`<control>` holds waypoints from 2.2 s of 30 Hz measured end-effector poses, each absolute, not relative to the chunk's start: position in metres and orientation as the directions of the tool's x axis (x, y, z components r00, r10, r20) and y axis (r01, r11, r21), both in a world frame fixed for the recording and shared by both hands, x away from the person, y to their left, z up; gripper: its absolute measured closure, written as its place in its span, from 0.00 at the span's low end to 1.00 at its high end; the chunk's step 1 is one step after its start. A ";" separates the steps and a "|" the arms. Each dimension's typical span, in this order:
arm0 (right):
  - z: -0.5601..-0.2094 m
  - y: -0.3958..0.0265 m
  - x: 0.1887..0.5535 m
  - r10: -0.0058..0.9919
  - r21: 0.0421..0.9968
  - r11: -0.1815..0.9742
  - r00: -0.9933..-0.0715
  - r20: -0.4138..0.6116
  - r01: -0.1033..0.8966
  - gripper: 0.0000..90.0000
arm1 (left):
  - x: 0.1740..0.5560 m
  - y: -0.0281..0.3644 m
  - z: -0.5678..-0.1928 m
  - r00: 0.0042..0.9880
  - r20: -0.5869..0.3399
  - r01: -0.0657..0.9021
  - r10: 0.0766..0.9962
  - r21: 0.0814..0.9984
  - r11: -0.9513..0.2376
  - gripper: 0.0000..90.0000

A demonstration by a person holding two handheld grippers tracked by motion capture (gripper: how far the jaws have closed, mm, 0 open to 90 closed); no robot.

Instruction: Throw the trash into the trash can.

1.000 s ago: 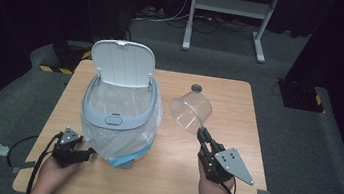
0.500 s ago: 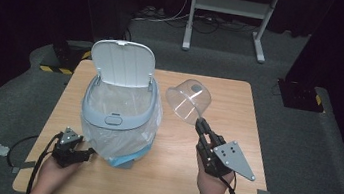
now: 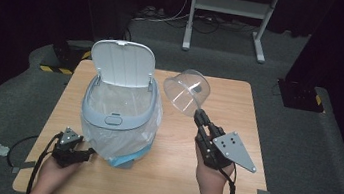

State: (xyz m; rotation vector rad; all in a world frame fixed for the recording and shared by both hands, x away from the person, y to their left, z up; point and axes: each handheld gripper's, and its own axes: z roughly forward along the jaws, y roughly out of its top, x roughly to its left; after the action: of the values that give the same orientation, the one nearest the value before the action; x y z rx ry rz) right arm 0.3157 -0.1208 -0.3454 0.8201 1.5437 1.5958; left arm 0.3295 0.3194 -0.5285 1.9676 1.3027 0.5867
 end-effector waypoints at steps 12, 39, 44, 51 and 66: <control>-0.332 -0.108 0.314 0.847 0.994 0.009 -0.527 -0.068 -0.113 0.93 | 0.329 0.319 -0.528 0.397 -0.004 0.604 0.918 0.754 -0.259 0.33; -0.317 -0.012 0.324 0.730 0.992 0.034 -0.674 -0.110 -0.125 0.93 | 0.329 0.320 -0.528 0.412 0.001 0.599 0.911 0.753 -0.271 0.33; -0.320 0.000 0.325 0.717 0.992 0.032 -0.689 -0.106 -0.119 0.93 | 0.329 0.320 -0.528 0.417 0.000 0.596 0.909 0.755 -0.274 0.33; -0.327 0.010 0.325 0.702 0.995 0.033 -0.706 -0.088 -0.091 0.93 | 0.329 0.320 -0.528 0.423 0.000 0.595 0.906 0.755 -0.278 0.33; -0.328 0.002 0.331 0.701 1.000 0.008 -0.713 -0.023 -0.024 0.79 | 0.329 0.320 -0.528 0.424 -0.002 0.595 0.906 0.755 -0.277 0.33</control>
State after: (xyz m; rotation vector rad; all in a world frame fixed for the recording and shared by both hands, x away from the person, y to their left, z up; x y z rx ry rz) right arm 0.3313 0.0023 -0.3281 0.6951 1.7563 1.7594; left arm 0.3292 0.3195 -0.5285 1.9880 1.2659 0.5749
